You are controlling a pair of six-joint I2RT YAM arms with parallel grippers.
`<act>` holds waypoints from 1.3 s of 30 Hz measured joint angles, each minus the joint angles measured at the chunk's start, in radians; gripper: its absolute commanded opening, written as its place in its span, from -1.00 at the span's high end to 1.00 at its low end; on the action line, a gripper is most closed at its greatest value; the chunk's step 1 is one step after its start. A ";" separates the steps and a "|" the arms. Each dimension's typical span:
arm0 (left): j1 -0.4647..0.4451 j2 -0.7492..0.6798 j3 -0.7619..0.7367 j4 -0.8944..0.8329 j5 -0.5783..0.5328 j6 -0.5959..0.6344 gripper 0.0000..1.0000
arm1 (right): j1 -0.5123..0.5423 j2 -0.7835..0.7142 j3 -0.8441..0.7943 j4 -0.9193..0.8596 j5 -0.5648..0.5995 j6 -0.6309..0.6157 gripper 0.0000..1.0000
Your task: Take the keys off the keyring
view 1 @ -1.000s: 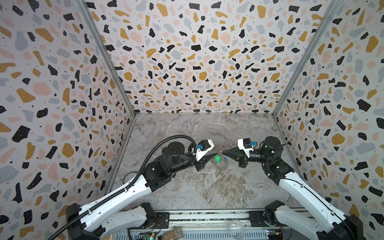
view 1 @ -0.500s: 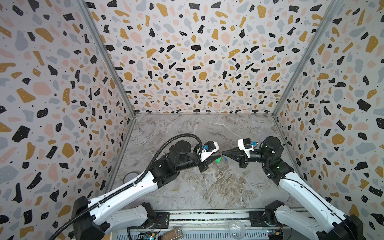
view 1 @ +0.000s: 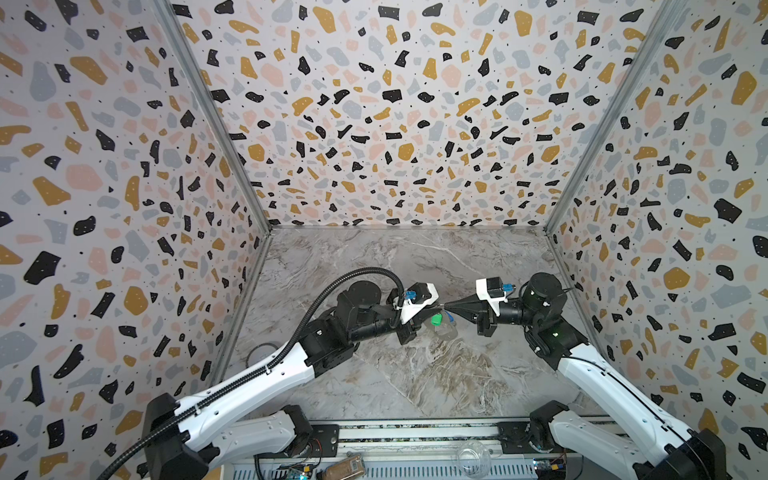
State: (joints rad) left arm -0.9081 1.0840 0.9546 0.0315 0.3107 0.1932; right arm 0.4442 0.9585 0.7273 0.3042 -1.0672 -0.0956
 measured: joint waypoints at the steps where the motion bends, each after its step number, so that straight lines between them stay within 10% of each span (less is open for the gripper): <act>1: 0.000 0.000 0.000 0.005 0.002 -0.001 0.80 | 0.000 0.000 0.000 0.000 0.000 0.000 1.00; 14: 0.003 0.016 0.010 0.006 0.025 0.003 1.00 | -0.002 0.000 0.000 -0.013 -0.006 -0.021 1.00; 23: 0.004 0.080 0.129 -0.130 0.029 0.057 1.00 | -0.013 -0.027 0.073 -0.212 0.128 -0.202 0.36; 39: 0.004 0.224 0.406 -0.515 0.019 0.198 1.00 | -0.015 -0.030 0.196 -0.505 0.204 -0.418 0.55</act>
State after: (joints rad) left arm -0.9043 1.3083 1.3602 -0.4835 0.3302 0.3916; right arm 0.4294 0.9283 0.9230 -0.2005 -0.8631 -0.5140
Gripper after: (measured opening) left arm 0.047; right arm 0.233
